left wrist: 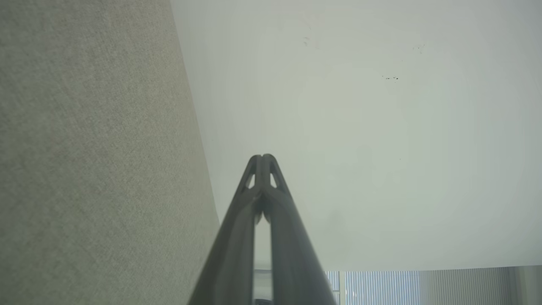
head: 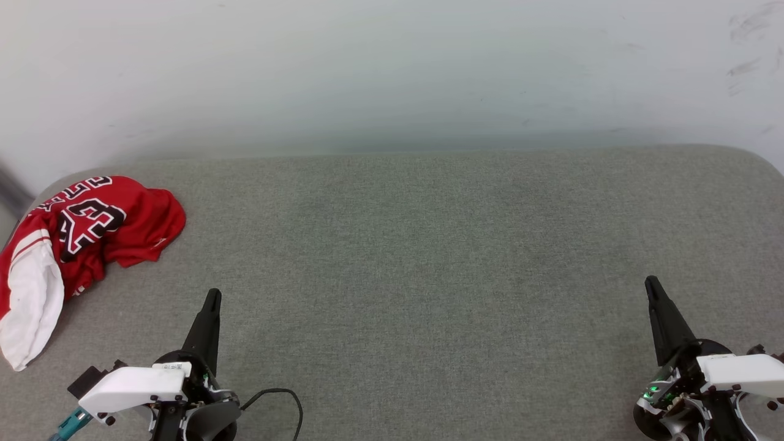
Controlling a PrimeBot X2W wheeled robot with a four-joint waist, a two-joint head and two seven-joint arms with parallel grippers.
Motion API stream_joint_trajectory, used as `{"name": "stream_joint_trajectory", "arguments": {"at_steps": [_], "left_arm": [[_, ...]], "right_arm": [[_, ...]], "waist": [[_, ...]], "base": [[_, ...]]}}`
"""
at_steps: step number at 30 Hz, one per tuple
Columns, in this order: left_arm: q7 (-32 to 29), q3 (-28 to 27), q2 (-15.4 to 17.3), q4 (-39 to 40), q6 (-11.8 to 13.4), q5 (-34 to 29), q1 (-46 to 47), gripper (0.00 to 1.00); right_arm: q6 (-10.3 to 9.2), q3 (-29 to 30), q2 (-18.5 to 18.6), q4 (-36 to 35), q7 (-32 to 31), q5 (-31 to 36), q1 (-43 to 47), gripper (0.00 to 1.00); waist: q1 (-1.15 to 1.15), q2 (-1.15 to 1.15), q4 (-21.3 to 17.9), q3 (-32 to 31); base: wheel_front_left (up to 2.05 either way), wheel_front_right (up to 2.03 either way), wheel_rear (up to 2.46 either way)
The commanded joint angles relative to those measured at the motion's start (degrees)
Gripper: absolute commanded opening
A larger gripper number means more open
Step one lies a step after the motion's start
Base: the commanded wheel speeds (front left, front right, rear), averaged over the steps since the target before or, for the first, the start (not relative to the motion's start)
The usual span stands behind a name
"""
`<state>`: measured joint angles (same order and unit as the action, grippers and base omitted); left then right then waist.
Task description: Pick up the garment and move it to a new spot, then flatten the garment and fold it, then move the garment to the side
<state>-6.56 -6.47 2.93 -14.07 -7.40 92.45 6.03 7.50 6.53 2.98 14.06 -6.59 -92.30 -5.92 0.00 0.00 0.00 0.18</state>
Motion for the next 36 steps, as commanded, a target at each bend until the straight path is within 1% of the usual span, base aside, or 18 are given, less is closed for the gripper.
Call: {"name": "stream_joint_trajectory", "arguments": {"at_steps": [1, 29, 30, 33, 36], "left_arm": [[-0.07, -0.13, -0.06, -0.03, -0.17, -0.08, 0.46, 0.0], [-0.07, -0.13, -0.06, -0.03, -0.17, -0.08, 0.46, 0.0], [0.02, 0.03, -0.01, -0.16, 0.01, 0.0, -0.07, 1.0], [0.04, 0.25, -0.18, -1.59, 0.02, -0.01, -1.34, 1.0], [0.86, 0.52, -0.19, -1.31, 0.02, -0.52, -1.73, 1.0]], "right_arm": [[-0.02, -0.02, -0.21, 0.04, -0.01, -0.23, -0.63, 0.0], [-0.02, -0.02, -0.21, 0.04, -0.01, -0.23, -0.63, 0.0], [0.0, -0.01, 0.01, 0.16, 0.0, 0.01, 0.09, 1.0], [-0.01, -0.08, -0.01, 1.54, 0.02, 0.03, 1.46, 1.0], [-0.01, -0.58, -0.03, 1.28, 0.82, 0.68, 1.77, 1.0]], "waist": [[0.0, 0.0, 0.0, 0.0], [0.0, 0.0, 0.0, 0.0], [0.0, 0.0, 0.0, 0.0], [0.0, 0.0, 0.0, 0.0], [0.0, 0.0, -0.01, 0.03]], "base": [[0.0, 0.0, 0.0], [0.0, 0.0, 0.0], [0.0, 0.0, 0.0], [0.0, 0.0, 0.0], [0.0, 0.0, 0.0]]}}
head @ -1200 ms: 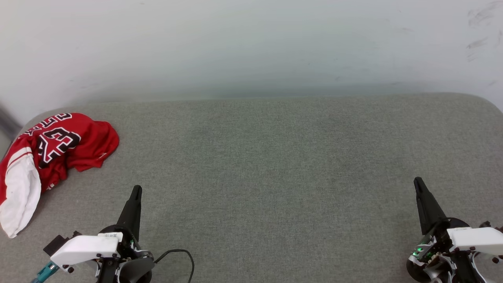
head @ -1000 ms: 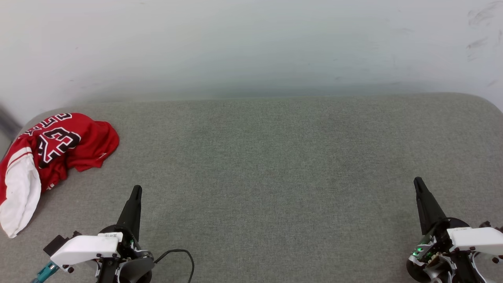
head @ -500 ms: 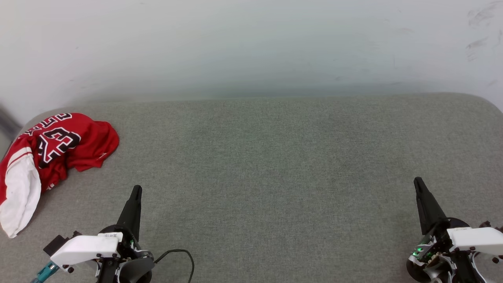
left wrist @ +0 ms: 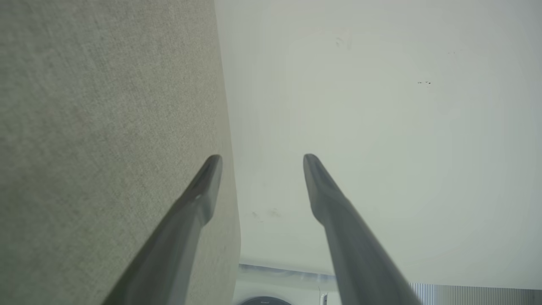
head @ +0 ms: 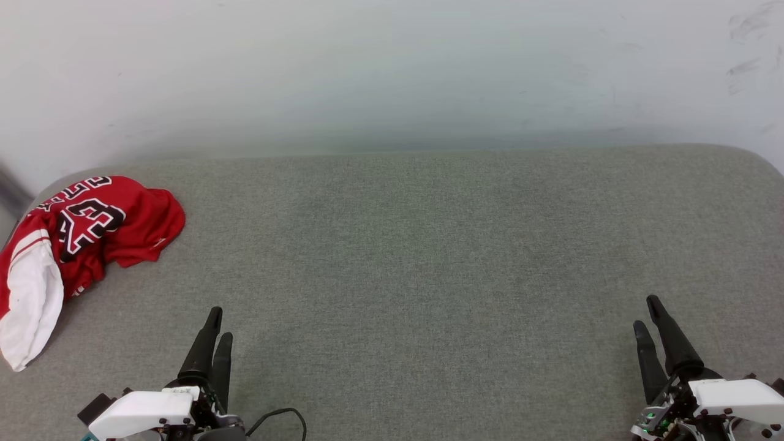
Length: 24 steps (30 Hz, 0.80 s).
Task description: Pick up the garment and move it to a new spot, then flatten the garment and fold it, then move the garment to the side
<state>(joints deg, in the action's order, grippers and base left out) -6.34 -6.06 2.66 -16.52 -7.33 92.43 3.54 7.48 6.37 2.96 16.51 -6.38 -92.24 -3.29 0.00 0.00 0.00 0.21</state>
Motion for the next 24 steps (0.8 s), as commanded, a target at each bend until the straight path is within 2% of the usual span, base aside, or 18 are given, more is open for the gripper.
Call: {"name": "stream_joint_trajectory", "arguments": {"at_steps": [1, 14, 24], "left_arm": [[0.94, 0.18, 0.08, 1.33, -0.05, -0.7, 0.62, 1.0], [4.28, -1.06, 0.11, 3.31, -0.07, -4.56, -0.73, 1.0], [6.73, -3.89, 0.13, 4.52, -0.09, -10.52, -0.87, 1.0]], "right_arm": [[0.01, -0.56, 0.0, -1.32, 0.92, 0.89, -0.78, 1.0], [0.01, -1.18, -0.02, -2.8, 4.27, 6.57, -0.36, 1.0], [0.01, 0.32, -0.02, -4.17, 6.72, 19.31, -1.0, 1.0]], "waist": [[0.0, 0.0, -0.02, 0.01], [0.0, 0.0, -0.15, 0.14], [0.0, 0.0, -0.22, 0.22]], "base": [[0.0, 0.0, 0.0], [0.0, 0.0, 0.0], [0.0, 0.0, 0.0]]}}
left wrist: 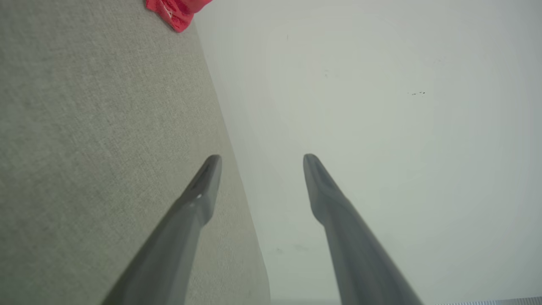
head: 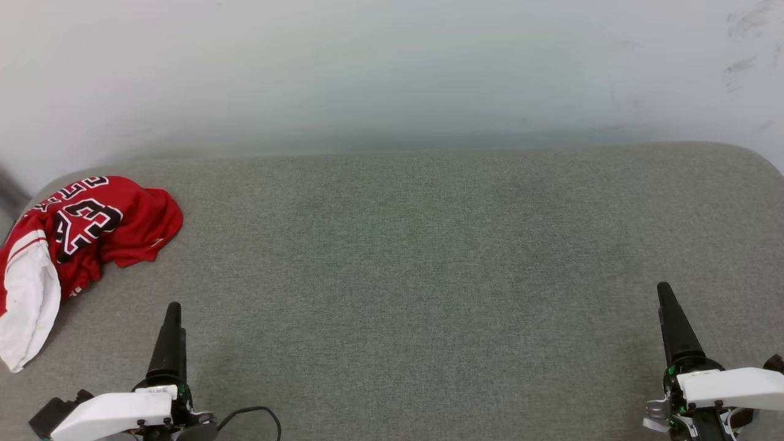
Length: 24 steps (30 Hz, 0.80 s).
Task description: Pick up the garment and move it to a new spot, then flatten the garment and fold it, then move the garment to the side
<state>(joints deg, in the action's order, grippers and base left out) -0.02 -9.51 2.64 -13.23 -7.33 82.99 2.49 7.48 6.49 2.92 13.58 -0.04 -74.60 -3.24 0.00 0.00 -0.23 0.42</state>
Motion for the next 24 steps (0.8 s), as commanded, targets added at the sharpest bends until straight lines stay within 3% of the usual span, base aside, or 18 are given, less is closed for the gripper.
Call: {"name": "stream_joint_trajectory", "arguments": {"at_steps": [1, 12, 24], "left_arm": [[0.62, -0.92, 0.16, 1.61, -0.09, -2.18, 0.13, 1.0], [3.01, -5.42, 0.19, 4.94, -0.12, -12.96, 0.5, 1.0], [5.35, -1.63, 0.2, 13.39, 4.18, -29.52, -1.09, 1.0]], "right_arm": [[0.01, 0.2, 0.02, -1.57, 0.63, 3.16, -1.1, 1.0], [0.01, -2.03, 0.01, -7.19, 3.0, 21.99, -1.44, 1.0], [0.02, -4.2, 0.01, -11.5, 5.34, 37.6, -1.26, 1.0]], "waist": [[0.0, 0.0, 0.01, 0.02], [0.0, 0.0, -0.01, 0.25], [0.0, 0.0, 0.01, 0.62]], "base": [[0.0, 0.0, 0.0], [0.0, 0.0, 0.0], [0.0, 0.0, 0.0]]}}
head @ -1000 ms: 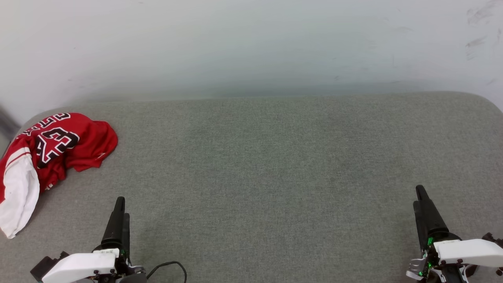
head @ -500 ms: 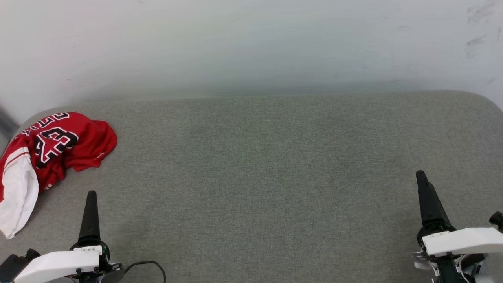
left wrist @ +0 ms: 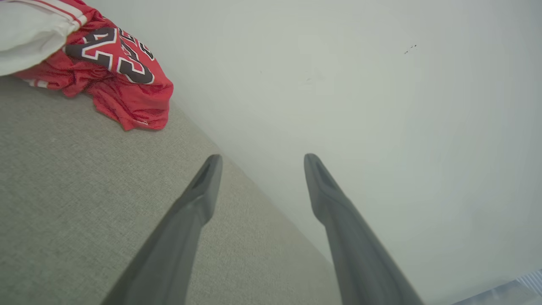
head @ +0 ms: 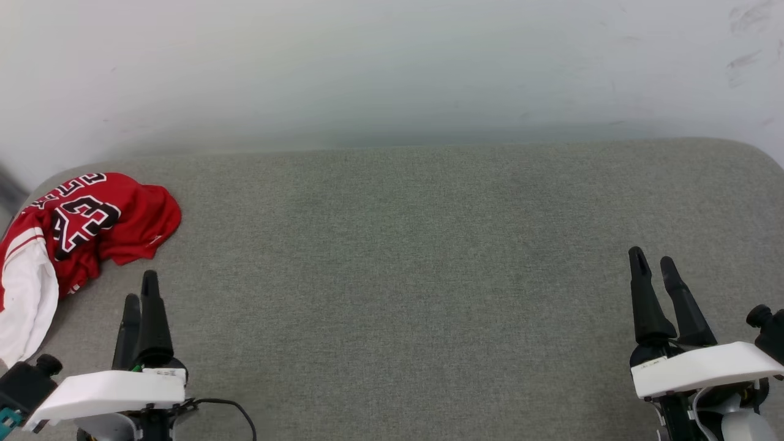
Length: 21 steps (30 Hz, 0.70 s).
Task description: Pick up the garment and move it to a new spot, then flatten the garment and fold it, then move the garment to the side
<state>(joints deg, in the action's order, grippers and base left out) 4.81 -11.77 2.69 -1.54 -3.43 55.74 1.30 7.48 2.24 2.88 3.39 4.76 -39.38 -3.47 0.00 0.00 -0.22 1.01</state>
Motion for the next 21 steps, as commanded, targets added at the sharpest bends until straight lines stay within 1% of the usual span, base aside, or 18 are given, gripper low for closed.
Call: {"name": "stream_joint_trajectory", "arguments": {"at_steps": [1, 6, 8, 10, 16, 21], "left_arm": [[0.69, 1.43, 0.16, 2.48, 0.64, -3.92, -0.08, 1.0], [1.56, 5.93, 0.18, 6.19, 3.08, -12.92, -0.59, 1.0], [1.89, 7.99, 0.17, 5.85, 4.36, -15.78, -1.48, 1.0], [2.24, 9.6, 0.17, 5.73, 4.99, -18.21, -1.75, 1.0], [3.22, 12.82, 0.22, 5.66, 5.29, -25.34, -2.37, 1.0], [3.98, 14.86, 0.94, 5.62, 6.77, -29.77, -2.67, 1.0]], "right_arm": [[0.02, 0.18, 0.04, -1.53, 0.69, 3.93, -1.05, 1.0], [0.02, -0.04, 0.03, -2.12, 1.57, 10.47, -1.05, 1.0], [0.02, -0.21, 0.03, -2.14, 1.96, 12.96, -1.0, 1.0], [0.02, -0.43, 0.03, -2.15, 2.27, 15.11, -0.95, 1.0], [0.01, -0.65, 0.02, -1.55, 3.22, 21.42, -0.76, 1.0], [0.01, -0.79, 0.02, -0.96, 3.99, 25.75, -0.56, 1.0]], "waist": [[0.0, 0.0, -0.01, 0.07], [0.0, 0.0, -0.11, 0.29], [0.0, 0.0, -0.16, 0.37], [0.0, 0.0, -0.23, 0.44], [0.0, 0.0, -0.37, 0.71], [0.0, 0.0, -0.41, 0.82]], "base": [[0.0, 0.0, 0.0], [0.0, 0.0, 0.0], [0.0, 0.0, 0.0], [0.0, 0.0, 0.0], [0.0, 0.0, 0.0], [0.0, 0.0, 0.0]]}}
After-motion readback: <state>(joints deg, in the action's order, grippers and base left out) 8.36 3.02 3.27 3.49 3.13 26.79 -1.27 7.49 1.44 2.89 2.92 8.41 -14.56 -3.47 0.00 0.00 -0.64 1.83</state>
